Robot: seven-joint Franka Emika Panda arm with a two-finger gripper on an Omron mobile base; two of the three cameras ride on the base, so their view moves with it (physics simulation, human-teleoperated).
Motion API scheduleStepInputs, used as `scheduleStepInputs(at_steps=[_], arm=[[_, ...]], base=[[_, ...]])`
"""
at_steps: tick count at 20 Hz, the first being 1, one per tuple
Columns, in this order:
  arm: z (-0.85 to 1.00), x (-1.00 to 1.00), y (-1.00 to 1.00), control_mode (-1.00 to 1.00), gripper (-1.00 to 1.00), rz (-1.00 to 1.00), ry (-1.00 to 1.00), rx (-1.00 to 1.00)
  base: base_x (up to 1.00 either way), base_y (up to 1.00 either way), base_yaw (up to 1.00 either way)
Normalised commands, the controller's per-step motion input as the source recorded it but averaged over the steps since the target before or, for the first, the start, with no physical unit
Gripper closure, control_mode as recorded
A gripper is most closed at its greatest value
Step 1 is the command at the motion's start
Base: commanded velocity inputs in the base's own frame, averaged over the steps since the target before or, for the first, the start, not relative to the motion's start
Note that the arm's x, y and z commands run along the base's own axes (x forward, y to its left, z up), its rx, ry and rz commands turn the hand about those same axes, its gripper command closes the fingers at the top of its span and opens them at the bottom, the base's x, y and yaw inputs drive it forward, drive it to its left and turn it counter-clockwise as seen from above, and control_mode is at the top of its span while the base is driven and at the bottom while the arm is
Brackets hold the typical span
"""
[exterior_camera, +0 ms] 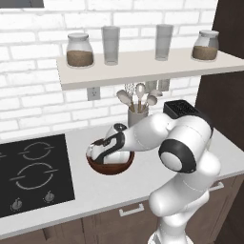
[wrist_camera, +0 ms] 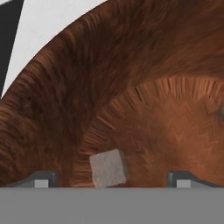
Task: Grab a lemon wedge from the fridge and one ice cube from the ice bowl, and put them in the glass of lemonade.
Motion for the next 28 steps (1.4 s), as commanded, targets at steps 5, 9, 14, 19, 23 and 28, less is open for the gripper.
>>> scheduleStepInputs(at_steps=[5,9,14,19,23,28], arm=[[-0.10,0.15,0.00,-1.00,-1.00,-0.01,-0.03,0.00],[-0.36,0.05,0.00,-1.00,1.00,0.00,-0.01,0.00],[-0.28,0.00,0.00,-1.00,1.00,-0.01,0.00,0.00],[-0.02,0.00,0.00,-1.00,1.00,-0.01,0.07,0.00],[0.00,0.00,0.00,-1.00,1.00,0.00,0.08,0.00],[0.00,0.00,0.00,-1.00,1.00,0.00,0.07,0.00]], base=[[0.00,0.00,0.00],[0.00,0.00,0.00],[0.00,0.00,0.00],[0.00,0.00,0.00],[0.00,0.00,0.00],[0.00,0.00,0.00]])
